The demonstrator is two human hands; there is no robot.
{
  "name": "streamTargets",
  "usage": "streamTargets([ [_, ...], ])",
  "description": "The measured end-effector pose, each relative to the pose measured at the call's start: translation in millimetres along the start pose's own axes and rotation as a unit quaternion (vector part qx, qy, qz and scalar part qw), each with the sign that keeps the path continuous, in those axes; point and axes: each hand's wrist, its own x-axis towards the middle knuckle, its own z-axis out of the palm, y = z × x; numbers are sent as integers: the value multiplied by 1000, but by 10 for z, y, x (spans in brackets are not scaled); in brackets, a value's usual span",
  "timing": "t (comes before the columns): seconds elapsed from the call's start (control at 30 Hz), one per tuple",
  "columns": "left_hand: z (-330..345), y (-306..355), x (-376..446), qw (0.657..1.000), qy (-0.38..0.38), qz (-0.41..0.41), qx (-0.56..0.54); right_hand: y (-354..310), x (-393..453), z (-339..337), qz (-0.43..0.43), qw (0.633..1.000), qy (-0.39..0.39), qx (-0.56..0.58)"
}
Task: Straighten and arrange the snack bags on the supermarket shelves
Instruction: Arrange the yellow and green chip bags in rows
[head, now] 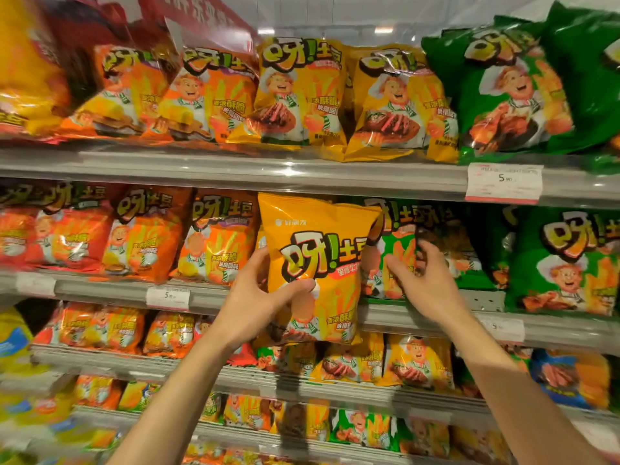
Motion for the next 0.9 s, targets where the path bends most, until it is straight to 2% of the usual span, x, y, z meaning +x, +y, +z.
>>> streamTargets([
  [0.07,0,-12,-1,1000,-2,3,4,38,0,113,-12,1000,-16,18],
  [0.2,4,-25,6,1000,5,2,-1,54,5,180,-18,998,-1,56],
  [0.4,70,-2,29,1000,11,7,1,161,55,4,-18,996,18,82],
  [0.67,535,42,103,1000,4,-3,-22,549,97,-766,-10,998,61,27],
  [0.9,892,118,182,1000,-14,-9,-22,755,122,-1007,-14,996,46,-69],
])
